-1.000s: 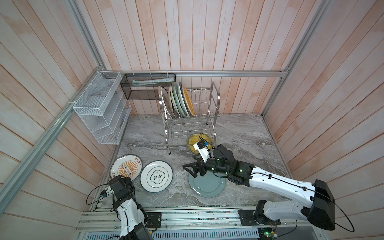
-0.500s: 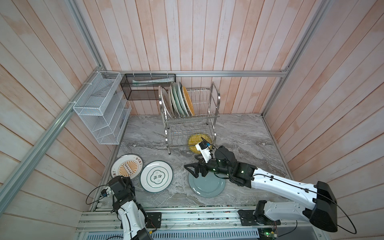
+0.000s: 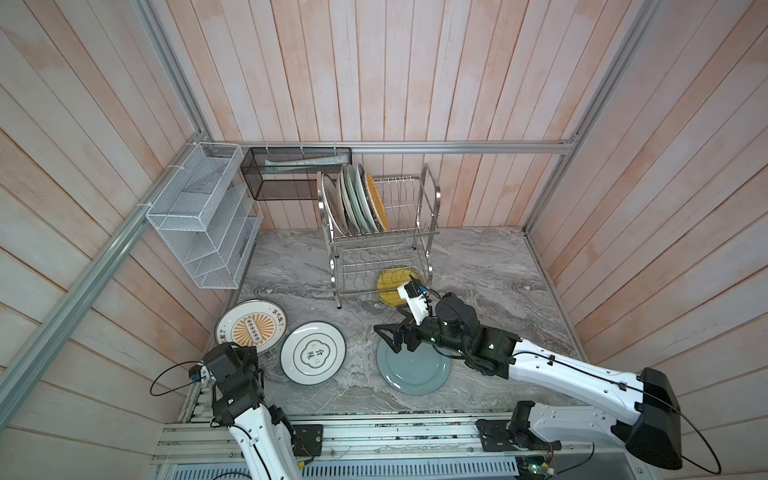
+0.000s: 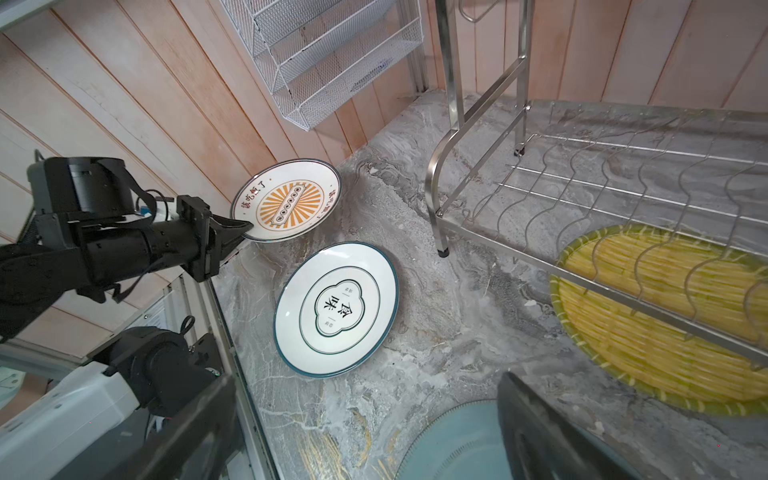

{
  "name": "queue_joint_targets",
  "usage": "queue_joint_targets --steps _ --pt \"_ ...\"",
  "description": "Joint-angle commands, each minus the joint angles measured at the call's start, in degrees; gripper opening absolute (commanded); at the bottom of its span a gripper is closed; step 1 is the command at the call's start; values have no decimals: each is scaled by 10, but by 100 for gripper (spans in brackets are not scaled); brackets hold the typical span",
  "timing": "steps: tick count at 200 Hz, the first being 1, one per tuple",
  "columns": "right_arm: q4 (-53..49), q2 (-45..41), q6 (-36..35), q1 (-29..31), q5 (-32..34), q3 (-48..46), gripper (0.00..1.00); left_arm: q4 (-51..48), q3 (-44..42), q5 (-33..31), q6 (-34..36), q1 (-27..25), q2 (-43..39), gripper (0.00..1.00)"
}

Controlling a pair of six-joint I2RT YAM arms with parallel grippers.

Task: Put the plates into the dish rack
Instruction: 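Close the left gripper on the orange-sunburst plate rim and tilt it up, then close the right gripper on the raised plate rim beside the left gripper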

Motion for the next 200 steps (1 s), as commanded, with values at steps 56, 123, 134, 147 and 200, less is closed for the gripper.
queue_joint_targets --steps 56,123,134,147,200 --pt "149 -21 -236 2 28 -73 98 -89 101 177 42 1 32 0" --pt "201 59 -467 3 -30 -72 98 -148 176 156 -43 -111 27 0" --pt "212 68 -496 3 -39 -72 98 -153 191 135 -64 -145 27 0" --pt "249 79 -514 3 -38 -77 98 -172 213 102 -81 -188 38 0" --pt "333 153 -637 30 -13 -51 98 -175 274 8 -144 -366 120 0"
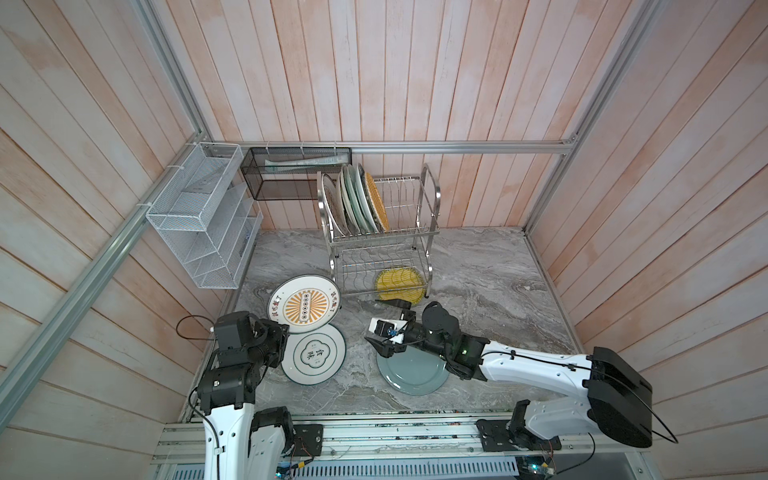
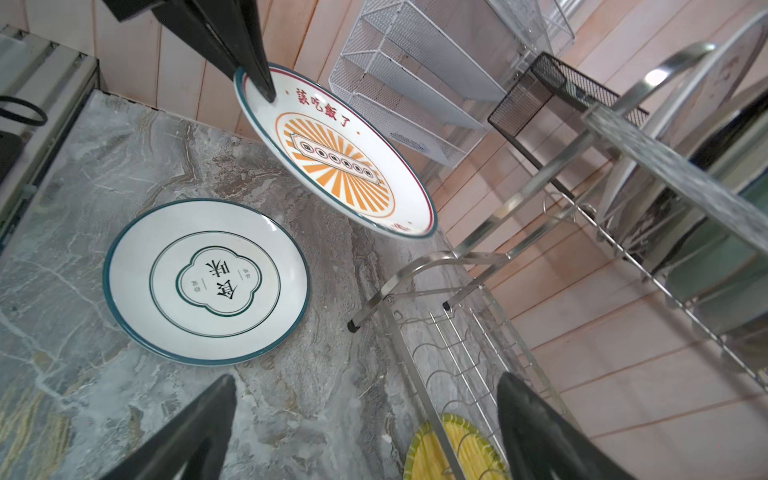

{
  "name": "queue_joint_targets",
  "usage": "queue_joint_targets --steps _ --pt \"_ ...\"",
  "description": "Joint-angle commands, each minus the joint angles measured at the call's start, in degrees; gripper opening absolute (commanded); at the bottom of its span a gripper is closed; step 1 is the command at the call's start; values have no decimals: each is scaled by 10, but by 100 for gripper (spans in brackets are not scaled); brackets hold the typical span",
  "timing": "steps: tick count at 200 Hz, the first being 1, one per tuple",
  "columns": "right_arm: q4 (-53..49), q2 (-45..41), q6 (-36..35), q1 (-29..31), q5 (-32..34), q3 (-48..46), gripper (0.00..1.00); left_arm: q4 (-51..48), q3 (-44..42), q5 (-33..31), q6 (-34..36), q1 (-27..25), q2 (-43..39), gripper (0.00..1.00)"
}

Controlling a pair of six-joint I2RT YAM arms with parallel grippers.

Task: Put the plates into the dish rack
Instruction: 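Close the right gripper on the raised plate rim beside the left gripper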

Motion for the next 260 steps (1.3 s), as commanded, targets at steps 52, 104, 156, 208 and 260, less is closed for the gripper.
queue_joint_targets --steps 52,104,156,208,260 --pt "39 82 -148 14 -6 76 91 14 75 -143 -93 -202 98 0" --pt "8 96 -172 16 -24 90 70 3 103 -152 -100 -228 115 0" --pt "-29 114 -180 21 -44 119 41 11 107 -145 -91 -232 116 0" --pt "-42 130 -189 29 -43 137 28 12 104 -139 -91 -234 113 0" --pt "-97 151 -195 35 -44 175 23 9 102 -138 -86 -239 113 0"
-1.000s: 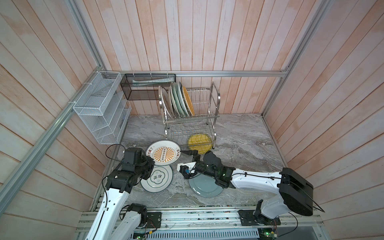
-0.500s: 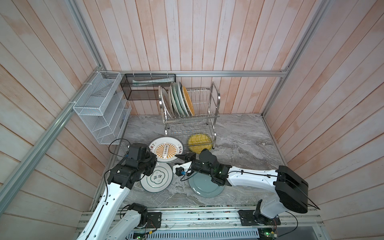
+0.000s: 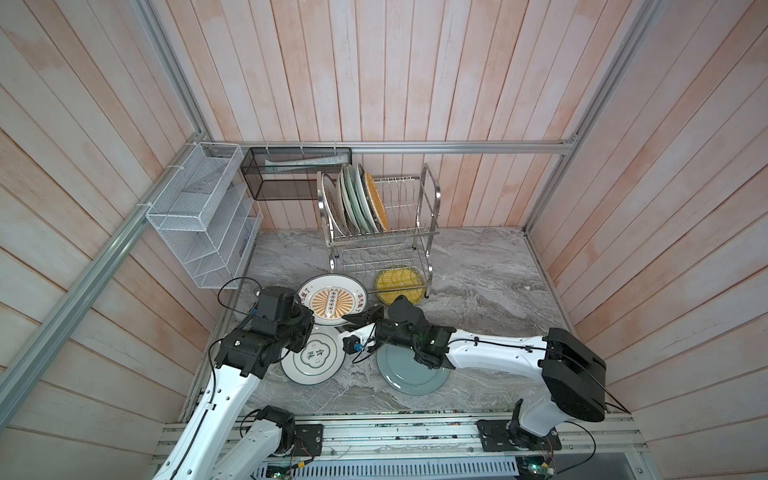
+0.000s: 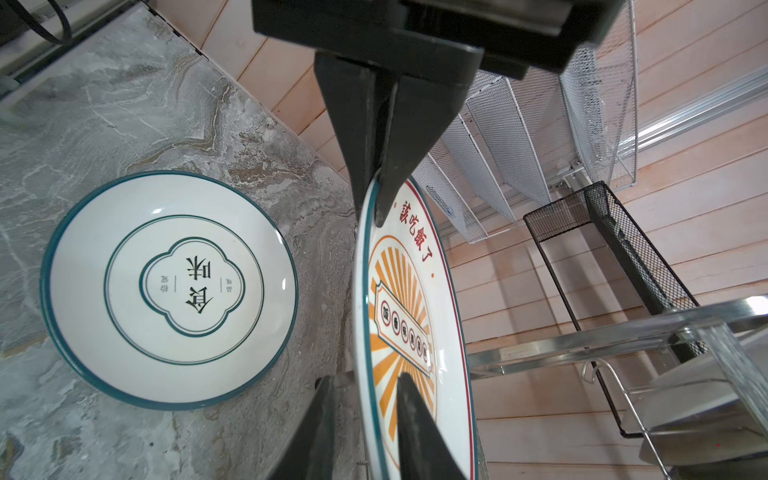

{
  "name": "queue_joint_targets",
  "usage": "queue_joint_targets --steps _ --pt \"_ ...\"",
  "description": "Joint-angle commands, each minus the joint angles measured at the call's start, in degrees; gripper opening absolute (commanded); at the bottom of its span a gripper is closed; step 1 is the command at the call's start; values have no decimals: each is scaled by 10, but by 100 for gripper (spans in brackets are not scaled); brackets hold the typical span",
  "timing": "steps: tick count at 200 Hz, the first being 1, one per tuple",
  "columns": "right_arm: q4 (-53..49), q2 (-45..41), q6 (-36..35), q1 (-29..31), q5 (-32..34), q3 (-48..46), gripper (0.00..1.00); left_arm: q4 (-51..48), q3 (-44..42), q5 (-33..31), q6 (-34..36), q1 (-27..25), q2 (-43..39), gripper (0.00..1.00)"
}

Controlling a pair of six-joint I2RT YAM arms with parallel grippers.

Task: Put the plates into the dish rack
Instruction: 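Close the right gripper on the raised plate rim beside the left gripper, then open the left gripper and draw back while the right gripper lifts the plate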

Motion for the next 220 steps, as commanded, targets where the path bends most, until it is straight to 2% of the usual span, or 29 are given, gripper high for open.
queue_joint_targets --steps 1,33,112,130,157,198,220 --pt "-50 17 -5 7 -10 28 22 19 16 3 3 -5 -5 0" --pt "-91 32 9 10 -5 58 19 17 13 -2 4 -6 -8 0" --pt "-117 71 14 25 70 99 20 17 7 -5 2 -12 -7 0" --pt "-122 75 19 27 71 104 18 15 7 -8 2 -11 -8 0" --pt "-124 75 20 30 78 103 0 12 7 -15 2 -12 -10 0" --pt "-97 67 45 31 101 96 0 21 2 -21 17 -11 -15 0" --pt "-68 49 61 30 108 76 0 37 1 -22 41 -11 -23 33"
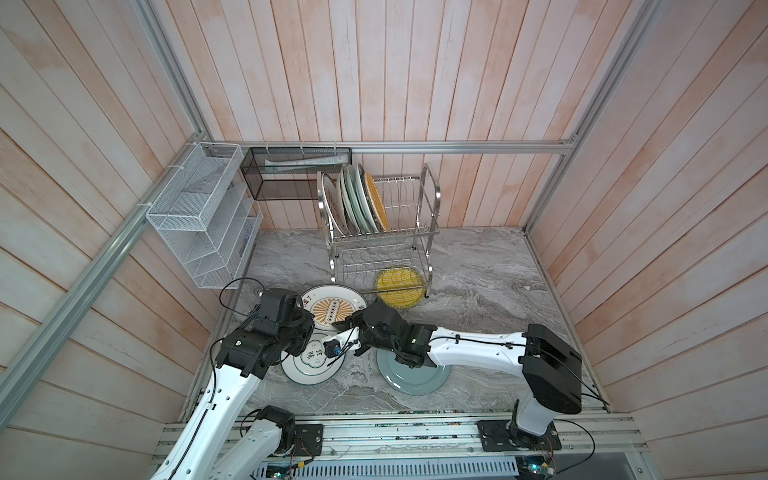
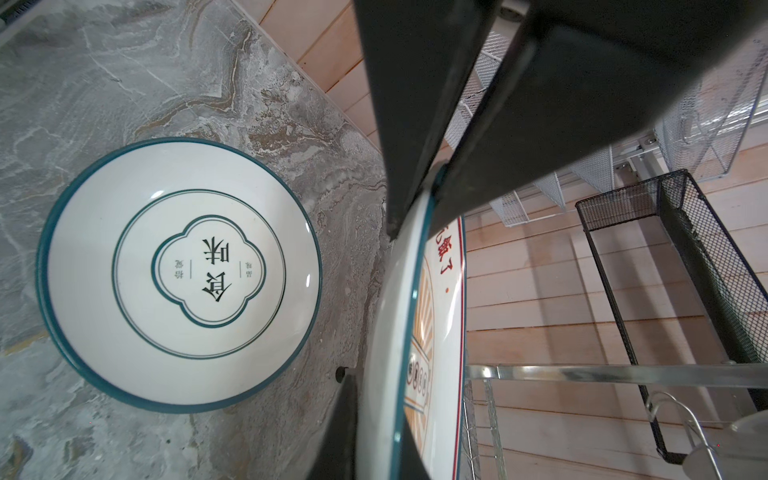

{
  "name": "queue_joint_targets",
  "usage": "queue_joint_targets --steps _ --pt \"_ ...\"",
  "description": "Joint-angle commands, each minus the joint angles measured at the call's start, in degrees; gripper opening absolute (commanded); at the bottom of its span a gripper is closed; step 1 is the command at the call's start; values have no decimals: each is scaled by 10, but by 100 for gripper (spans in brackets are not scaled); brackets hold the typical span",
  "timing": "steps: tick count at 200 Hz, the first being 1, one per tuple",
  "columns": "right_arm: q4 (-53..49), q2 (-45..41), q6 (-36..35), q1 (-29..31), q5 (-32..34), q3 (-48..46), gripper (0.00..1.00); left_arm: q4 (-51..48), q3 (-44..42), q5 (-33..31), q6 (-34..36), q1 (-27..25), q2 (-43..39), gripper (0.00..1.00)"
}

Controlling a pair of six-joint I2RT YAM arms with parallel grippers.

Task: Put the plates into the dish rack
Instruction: 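Open the left gripper and draw back while the right gripper lifts the plate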

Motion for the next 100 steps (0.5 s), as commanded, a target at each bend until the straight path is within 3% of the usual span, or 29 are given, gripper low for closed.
queue_joint_targets --steps 1,42,100 --pt "35 -19 54 -4 32 -17 0 54 1 -9 31 -2 -22 35" --pt "63 -62 94 -7 42 -58 0 99 11 -12 114 -2 -60 99" --pt "61 -189 215 -2 18 -118 0 245 -4 5 291 -2 -190 100"
